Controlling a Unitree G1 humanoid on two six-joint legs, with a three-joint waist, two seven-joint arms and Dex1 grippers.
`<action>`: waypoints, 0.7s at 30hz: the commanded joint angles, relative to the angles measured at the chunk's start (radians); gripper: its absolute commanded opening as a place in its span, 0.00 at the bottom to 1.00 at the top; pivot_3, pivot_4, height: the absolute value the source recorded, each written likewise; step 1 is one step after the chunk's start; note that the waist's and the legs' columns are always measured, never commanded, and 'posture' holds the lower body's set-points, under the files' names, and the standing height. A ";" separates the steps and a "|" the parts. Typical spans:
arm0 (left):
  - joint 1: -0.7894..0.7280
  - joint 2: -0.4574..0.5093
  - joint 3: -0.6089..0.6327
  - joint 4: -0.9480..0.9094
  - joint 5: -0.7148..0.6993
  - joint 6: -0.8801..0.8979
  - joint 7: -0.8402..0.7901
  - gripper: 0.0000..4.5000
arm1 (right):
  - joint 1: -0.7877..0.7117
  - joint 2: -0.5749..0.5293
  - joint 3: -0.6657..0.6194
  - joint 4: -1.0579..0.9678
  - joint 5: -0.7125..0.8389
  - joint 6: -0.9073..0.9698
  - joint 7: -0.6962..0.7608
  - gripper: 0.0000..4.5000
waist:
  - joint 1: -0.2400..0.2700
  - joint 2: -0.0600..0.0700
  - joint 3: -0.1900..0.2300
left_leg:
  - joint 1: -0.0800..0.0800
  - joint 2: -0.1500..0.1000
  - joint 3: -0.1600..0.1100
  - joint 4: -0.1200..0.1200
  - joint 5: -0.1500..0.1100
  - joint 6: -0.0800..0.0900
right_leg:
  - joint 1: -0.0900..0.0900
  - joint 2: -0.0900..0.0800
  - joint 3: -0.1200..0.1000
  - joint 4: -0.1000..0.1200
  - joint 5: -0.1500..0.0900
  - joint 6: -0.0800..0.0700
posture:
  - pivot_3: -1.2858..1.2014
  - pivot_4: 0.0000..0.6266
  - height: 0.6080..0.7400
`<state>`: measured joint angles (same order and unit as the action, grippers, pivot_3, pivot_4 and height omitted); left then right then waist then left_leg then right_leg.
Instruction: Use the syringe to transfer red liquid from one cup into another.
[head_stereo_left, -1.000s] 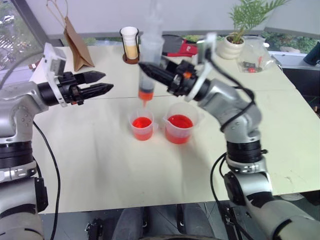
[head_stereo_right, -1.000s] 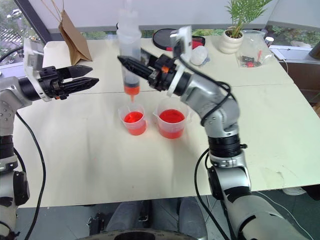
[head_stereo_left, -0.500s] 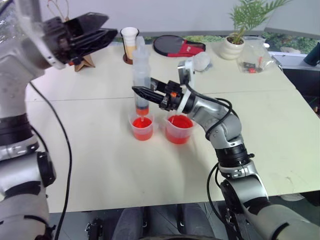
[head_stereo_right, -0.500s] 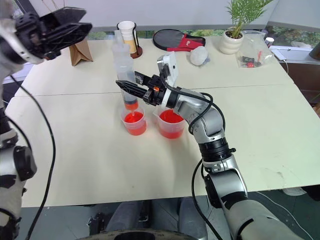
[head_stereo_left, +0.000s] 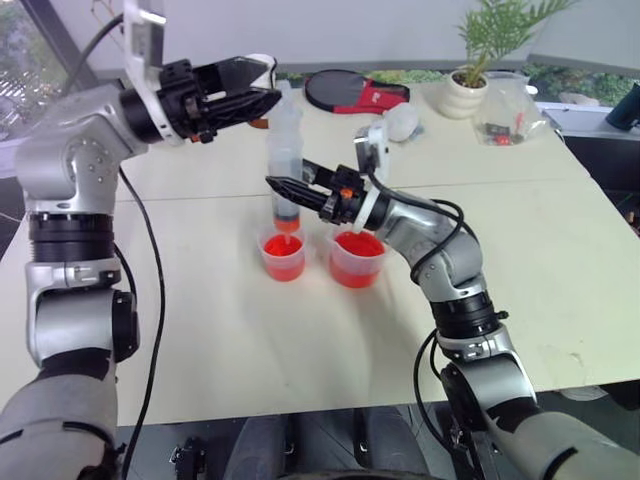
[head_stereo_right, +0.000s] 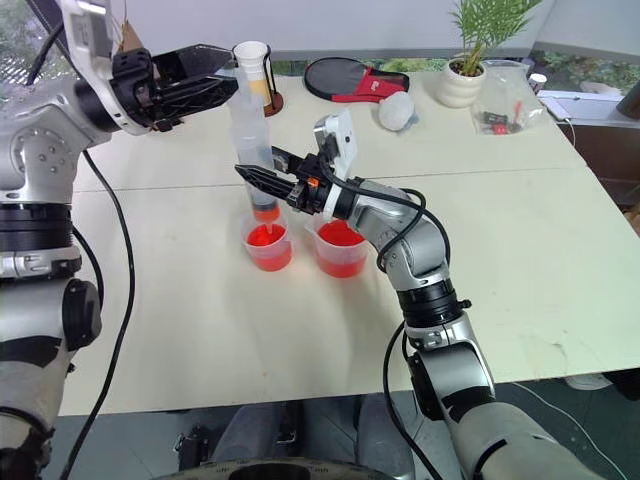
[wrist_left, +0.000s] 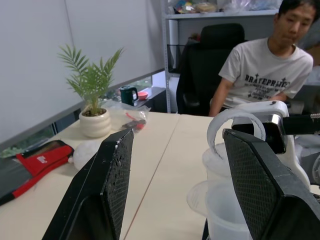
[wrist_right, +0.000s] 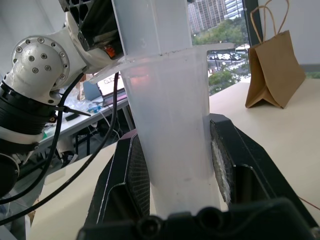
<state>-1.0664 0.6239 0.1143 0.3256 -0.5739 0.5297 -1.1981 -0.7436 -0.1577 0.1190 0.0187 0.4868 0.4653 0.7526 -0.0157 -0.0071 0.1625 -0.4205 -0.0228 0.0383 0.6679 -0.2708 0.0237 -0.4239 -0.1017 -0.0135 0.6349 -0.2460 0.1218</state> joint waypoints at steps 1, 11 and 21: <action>-0.035 -0.017 -0.031 0.008 0.039 -0.053 -0.018 0.53 | -0.007 0.007 0.016 -0.058 -0.006 -0.024 0.015 0.30 | 0.001 0.000 0.000 | 0.000 0.000 0.000 0.000 0.000 0.000 | 0.000 0.000 0.000 0.000 0.000 0.000 | 0.52 0.24 1.00; -0.025 -0.009 -0.029 -0.035 0.010 -0.005 -0.061 0.01 | -0.016 0.024 0.018 -0.056 -0.022 -0.022 0.021 0.30 | -0.005 0.000 0.000 | 0.000 0.000 0.000 0.000 0.000 0.000 | -0.001 0.000 0.000 0.000 0.000 0.000 | 0.52 0.24 1.00; 0.108 0.011 -0.058 -0.130 0.014 0.032 -0.071 0.01 | -0.070 0.047 -0.025 -0.061 -0.002 -0.016 -0.005 0.30 | -0.003 0.000 0.000 | 0.000 0.000 0.000 0.000 0.000 0.000 | 0.000 0.000 0.000 0.000 0.000 0.000 | 0.52 0.24 1.00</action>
<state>-0.9876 0.6444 0.0958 0.2263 -0.5567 0.5406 -1.2540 -0.7362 -0.1351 0.1348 0.0196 0.4538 0.4886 0.7551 -0.0188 -0.0071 0.1626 -0.4207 -0.0223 0.0380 0.6676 -0.2708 0.0237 -0.4245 -0.1015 -0.0133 0.6348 -0.2460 0.1218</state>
